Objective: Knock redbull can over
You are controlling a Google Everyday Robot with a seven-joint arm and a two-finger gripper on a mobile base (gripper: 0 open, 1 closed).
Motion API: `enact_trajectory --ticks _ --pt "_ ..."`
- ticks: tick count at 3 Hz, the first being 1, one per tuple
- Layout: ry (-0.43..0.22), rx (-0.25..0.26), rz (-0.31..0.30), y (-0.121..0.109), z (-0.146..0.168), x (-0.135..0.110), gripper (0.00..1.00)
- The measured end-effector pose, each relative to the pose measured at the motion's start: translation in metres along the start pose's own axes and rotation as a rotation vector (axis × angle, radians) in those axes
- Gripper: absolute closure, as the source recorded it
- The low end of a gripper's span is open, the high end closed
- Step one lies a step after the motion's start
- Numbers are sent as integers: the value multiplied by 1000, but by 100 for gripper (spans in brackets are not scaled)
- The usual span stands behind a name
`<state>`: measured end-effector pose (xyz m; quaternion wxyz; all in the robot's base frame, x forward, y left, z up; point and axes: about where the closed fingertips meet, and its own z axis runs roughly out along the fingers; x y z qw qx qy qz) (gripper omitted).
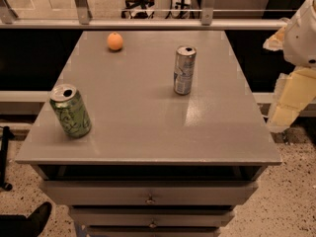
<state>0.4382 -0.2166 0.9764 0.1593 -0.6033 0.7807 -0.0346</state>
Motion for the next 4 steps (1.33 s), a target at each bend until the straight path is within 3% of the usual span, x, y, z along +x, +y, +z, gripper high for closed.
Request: enact_trajectory --ticks 1,2,4 --pt "-13 0 3 -2 3 -1 0" --pt "-166 -15 38 -27 41 -13 0" --pt "-430 8 148 -90 120 -73 0"
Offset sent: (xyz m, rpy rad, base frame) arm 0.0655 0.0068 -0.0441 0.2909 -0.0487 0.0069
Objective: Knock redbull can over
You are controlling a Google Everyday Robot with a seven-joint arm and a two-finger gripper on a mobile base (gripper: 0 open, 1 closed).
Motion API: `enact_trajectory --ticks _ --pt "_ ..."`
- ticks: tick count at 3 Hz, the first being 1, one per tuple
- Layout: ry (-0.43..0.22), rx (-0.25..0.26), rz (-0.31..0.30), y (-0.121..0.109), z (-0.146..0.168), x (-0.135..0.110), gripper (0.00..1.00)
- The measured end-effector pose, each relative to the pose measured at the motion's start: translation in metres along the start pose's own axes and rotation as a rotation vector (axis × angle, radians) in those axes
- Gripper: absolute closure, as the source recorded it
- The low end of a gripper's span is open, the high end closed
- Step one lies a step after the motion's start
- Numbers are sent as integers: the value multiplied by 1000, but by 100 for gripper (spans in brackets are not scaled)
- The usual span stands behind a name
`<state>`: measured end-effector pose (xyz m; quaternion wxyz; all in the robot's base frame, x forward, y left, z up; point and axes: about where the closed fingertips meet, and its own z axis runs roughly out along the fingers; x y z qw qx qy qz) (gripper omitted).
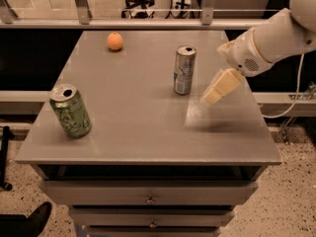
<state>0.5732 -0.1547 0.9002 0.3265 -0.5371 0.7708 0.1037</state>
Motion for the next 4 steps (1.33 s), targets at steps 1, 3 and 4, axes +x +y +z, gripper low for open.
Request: enact_trajectory --ticks 1,3,4 --pt "-168 28 74 -20 44 -38 0" --pt "-236 79 163 -23 62 -84 0" --pt "-200 65 233 -12 71 -113 0"
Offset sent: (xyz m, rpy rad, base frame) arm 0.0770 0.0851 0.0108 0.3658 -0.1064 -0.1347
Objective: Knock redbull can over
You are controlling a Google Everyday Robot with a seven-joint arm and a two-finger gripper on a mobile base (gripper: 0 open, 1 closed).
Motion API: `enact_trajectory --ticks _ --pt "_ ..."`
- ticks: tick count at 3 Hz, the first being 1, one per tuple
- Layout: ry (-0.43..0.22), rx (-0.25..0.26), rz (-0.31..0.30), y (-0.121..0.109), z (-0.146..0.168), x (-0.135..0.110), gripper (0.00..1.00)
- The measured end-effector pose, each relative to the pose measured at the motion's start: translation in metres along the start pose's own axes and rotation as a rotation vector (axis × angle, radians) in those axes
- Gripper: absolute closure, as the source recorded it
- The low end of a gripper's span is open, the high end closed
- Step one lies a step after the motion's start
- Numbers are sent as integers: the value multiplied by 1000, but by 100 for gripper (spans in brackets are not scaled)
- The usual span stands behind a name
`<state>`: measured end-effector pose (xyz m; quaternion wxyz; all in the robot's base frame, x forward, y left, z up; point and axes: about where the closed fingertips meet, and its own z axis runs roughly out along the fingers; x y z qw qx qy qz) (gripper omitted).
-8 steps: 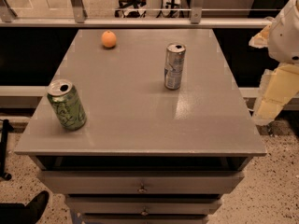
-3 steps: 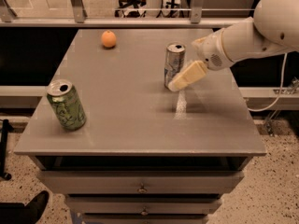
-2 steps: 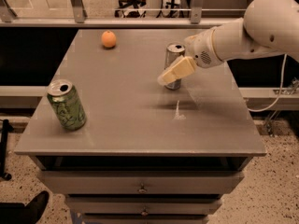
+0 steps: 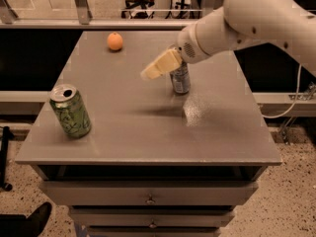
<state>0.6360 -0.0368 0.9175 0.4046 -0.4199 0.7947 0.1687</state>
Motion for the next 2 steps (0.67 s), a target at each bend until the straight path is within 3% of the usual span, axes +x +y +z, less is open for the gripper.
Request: enact_trajectory --ticks 1,2 --pt "32 -54 97 31 20 -26 0" --pt "55 -111 149 59 36 -41 0"
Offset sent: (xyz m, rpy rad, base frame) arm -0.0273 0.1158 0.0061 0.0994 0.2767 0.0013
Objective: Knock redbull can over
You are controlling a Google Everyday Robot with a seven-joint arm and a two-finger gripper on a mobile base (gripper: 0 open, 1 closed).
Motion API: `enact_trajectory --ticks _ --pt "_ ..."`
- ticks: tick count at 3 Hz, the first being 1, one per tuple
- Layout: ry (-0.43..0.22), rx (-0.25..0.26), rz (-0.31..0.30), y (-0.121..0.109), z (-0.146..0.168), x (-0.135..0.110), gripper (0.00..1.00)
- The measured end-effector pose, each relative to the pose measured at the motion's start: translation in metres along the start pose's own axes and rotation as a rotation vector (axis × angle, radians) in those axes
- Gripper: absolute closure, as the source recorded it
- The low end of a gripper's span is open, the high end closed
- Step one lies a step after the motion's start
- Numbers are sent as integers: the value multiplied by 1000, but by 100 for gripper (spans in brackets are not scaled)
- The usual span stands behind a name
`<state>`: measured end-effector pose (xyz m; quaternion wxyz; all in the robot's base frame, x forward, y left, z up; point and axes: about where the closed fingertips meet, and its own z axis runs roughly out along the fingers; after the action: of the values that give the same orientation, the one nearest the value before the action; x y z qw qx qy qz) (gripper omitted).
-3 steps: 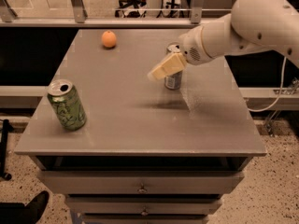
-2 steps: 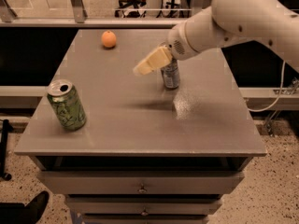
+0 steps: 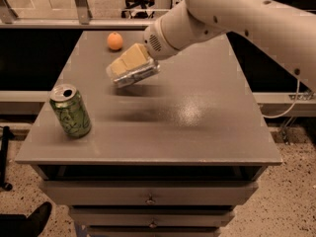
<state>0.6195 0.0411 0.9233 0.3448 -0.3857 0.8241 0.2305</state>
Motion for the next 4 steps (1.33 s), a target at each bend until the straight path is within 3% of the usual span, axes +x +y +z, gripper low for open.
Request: enact_trajectory --ticks 1,2,3,4 --pt "-10 -29 31 9 7 6 0" --pt "-49 -25 20 -2 1 20 0" --pt "-149 -27 -7 -47 -19 46 0" --pt "-213 2 -88 -97 -53 62 0"
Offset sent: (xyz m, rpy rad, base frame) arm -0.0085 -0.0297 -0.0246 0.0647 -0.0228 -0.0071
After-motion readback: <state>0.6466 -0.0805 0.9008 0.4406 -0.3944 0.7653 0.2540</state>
